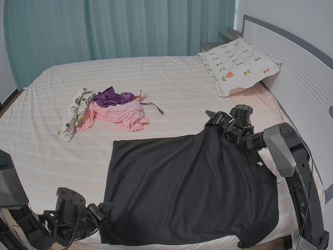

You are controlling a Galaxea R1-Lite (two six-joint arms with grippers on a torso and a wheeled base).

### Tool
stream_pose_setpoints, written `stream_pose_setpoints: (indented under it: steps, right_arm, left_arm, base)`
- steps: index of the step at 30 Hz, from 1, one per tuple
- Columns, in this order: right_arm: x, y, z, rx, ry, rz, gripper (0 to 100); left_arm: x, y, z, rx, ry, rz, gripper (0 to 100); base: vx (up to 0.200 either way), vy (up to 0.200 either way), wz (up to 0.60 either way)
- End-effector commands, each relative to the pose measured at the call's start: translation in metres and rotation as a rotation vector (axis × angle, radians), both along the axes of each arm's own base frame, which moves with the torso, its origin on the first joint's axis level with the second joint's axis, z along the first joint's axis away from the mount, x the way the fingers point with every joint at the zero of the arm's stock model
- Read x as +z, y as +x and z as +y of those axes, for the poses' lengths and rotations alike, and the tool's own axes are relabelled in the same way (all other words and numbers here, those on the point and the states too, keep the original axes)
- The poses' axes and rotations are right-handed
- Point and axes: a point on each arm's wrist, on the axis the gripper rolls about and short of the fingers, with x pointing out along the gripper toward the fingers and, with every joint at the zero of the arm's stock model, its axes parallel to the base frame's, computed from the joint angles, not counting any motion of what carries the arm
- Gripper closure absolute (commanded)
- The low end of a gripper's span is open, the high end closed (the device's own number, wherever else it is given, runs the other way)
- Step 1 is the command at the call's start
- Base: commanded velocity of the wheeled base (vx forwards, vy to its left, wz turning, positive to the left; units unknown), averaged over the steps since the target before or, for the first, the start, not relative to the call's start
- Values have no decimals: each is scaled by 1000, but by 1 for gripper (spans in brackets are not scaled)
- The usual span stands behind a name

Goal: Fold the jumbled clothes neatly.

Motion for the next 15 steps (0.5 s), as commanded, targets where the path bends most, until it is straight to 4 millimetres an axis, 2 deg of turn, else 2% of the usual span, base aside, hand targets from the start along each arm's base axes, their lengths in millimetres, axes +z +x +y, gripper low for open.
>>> stream_pose_setpoints:
  steps: [1,6,10,15]
  right_arm:
    - [7,2,-3,-9,-14,-12,0]
    - [16,3,-4,-34,26,-57,0]
    - [35,5,-4,-35,138,-130,0]
    - [33,6,-9,-54,197,-119,0]
  left_arm:
    - [-2,-4,2,-1,9,14,0]
    - [-2,-4,2,-1,7,15,0]
    - [-2,-4,2,-1,7,15,0]
    - [-2,-4,2,-1,7,15,0]
  base:
    - [0,0,0]
    - [0,0,0]
    - [0,0,0]
    - [0,0,0]
